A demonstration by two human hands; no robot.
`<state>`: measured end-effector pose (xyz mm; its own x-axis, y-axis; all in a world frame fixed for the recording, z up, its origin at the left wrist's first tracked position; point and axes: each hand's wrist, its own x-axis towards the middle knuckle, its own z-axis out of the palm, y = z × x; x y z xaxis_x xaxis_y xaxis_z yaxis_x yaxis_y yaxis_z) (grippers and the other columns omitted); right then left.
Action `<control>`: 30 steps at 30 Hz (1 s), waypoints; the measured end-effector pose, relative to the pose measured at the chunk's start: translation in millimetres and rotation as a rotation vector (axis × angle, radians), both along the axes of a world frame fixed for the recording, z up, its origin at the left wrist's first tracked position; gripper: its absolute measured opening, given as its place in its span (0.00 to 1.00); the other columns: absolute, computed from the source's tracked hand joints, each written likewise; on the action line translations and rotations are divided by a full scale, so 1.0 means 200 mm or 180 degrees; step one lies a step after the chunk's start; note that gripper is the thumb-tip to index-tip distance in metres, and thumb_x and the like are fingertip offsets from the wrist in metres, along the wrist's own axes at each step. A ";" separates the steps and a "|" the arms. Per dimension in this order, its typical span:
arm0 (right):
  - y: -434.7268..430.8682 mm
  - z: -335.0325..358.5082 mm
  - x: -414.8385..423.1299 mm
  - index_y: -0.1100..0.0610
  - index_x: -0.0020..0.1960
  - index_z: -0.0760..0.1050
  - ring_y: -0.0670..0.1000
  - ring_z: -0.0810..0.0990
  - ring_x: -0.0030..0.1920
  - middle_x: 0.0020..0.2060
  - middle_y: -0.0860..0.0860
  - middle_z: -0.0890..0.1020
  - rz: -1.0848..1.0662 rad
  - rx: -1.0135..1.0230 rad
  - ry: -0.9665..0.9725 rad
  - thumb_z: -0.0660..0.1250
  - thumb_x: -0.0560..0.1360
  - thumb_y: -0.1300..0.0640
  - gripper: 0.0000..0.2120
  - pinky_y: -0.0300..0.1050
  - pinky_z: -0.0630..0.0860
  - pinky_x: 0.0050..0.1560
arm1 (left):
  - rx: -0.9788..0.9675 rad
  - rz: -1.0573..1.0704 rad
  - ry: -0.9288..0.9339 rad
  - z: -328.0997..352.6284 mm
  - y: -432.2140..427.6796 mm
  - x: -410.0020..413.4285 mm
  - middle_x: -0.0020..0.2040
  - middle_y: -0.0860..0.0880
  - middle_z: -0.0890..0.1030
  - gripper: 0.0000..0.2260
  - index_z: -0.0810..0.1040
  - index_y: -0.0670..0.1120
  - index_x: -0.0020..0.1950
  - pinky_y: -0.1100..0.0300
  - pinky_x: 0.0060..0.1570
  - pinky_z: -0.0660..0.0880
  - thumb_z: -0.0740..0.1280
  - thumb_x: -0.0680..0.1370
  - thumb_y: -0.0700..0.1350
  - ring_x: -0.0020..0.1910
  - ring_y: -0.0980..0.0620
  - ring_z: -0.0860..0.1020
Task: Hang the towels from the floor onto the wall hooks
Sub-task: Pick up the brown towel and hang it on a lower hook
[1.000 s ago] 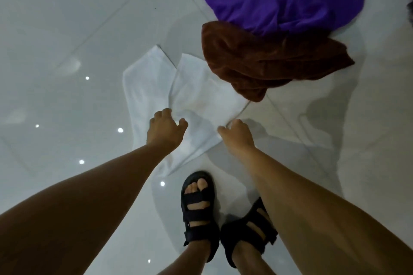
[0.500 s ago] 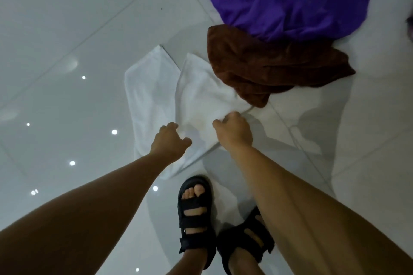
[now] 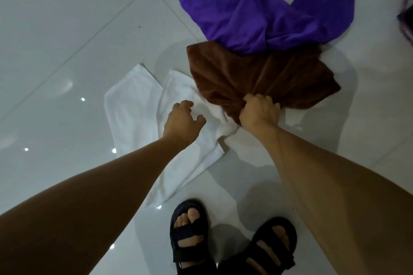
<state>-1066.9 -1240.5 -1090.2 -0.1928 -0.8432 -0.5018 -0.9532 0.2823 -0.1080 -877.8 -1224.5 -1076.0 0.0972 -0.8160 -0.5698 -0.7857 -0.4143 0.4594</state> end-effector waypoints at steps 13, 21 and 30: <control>0.18 1.42 -0.13 0.47 0.32 0.76 0.47 0.76 0.36 0.31 0.43 0.77 -0.1545 -0.0245 -0.2991 0.64 0.66 0.47 0.07 0.44 0.71 0.40 | 0.1741 0.1401 0.3254 1.35 -0.12 -0.46 0.60 0.46 0.81 0.25 0.76 0.48 0.66 0.52 0.60 0.75 0.62 0.76 0.63 0.58 0.46 0.80; 0.20 2.61 -0.58 0.54 0.57 0.77 0.48 0.77 0.53 0.49 0.44 0.78 -0.2454 -0.1366 -0.2648 0.72 0.72 0.55 0.14 0.42 0.75 0.51 | 0.1313 0.0330 0.2825 2.71 -0.30 -0.74 0.42 0.32 0.79 0.11 0.76 0.36 0.49 0.50 0.34 0.76 0.57 0.71 0.34 0.37 0.37 0.81; 0.31 3.71 -0.98 0.58 0.61 0.78 0.56 0.85 0.48 0.50 0.56 0.85 -0.2794 -0.1384 -0.3503 0.76 0.68 0.49 0.25 0.51 0.82 0.51 | 0.0024 -0.0866 0.2396 3.79 -0.39 -0.95 0.38 0.44 0.81 0.08 0.80 0.45 0.39 0.58 0.38 0.78 0.63 0.69 0.36 0.36 0.48 0.79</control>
<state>-1262.3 -1178.9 -349.1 -0.4082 -0.7798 -0.4746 0.1190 0.4700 -0.8746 -1067.5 -1302.6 -318.7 -0.5175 -0.7516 -0.4089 -0.3398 -0.2581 0.9044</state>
